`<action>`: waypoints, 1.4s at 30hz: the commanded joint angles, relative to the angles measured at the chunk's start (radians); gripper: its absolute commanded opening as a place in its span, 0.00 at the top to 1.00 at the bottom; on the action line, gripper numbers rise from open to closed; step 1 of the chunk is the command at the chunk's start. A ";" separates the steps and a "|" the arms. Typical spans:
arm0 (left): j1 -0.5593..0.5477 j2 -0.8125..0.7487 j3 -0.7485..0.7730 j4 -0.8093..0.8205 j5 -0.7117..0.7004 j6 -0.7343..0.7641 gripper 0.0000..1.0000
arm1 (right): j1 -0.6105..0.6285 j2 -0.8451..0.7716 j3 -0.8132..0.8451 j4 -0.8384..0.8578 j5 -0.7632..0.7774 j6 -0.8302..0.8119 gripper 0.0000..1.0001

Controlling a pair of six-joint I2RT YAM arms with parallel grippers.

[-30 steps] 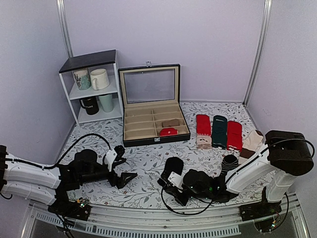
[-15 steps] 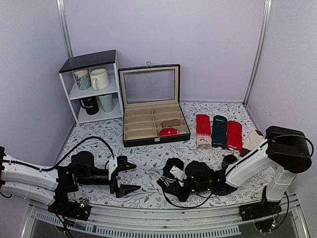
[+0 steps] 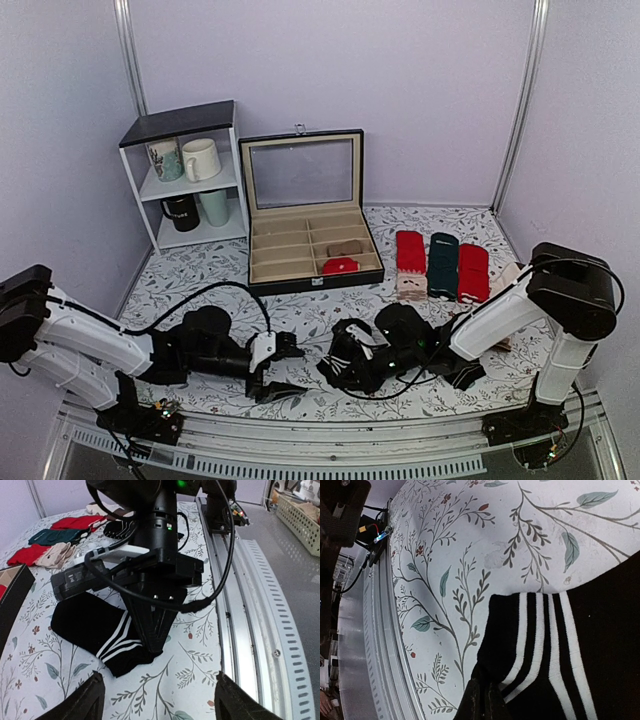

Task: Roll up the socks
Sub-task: Roll a pair of socks at the center of the board.

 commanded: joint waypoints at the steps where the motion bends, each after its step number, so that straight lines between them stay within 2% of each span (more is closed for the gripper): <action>1: -0.022 0.098 0.067 0.061 0.006 0.060 0.24 | -0.012 0.076 -0.040 -0.283 -0.025 0.043 1.00; 10: -0.049 0.295 0.112 0.162 0.032 0.103 0.25 | -0.066 0.056 -0.040 -0.313 -0.109 0.067 1.00; 21: -0.063 0.400 0.198 0.182 0.022 0.183 0.23 | -0.101 0.069 -0.037 -0.321 -0.188 0.049 1.00; 25: -0.062 0.453 0.242 0.124 0.054 0.207 0.28 | -0.106 0.068 -0.041 -0.319 -0.204 0.050 1.00; 30: -0.064 0.517 0.272 0.126 0.089 0.196 0.35 | -0.109 0.072 -0.041 -0.315 -0.232 0.052 1.00; 35: -0.064 0.560 0.287 0.118 0.070 0.193 0.40 | -0.127 0.071 -0.035 -0.317 -0.260 0.047 1.00; 42: -0.065 0.590 0.303 0.089 0.002 0.172 0.41 | -0.151 0.060 -0.038 -0.316 -0.300 0.036 1.00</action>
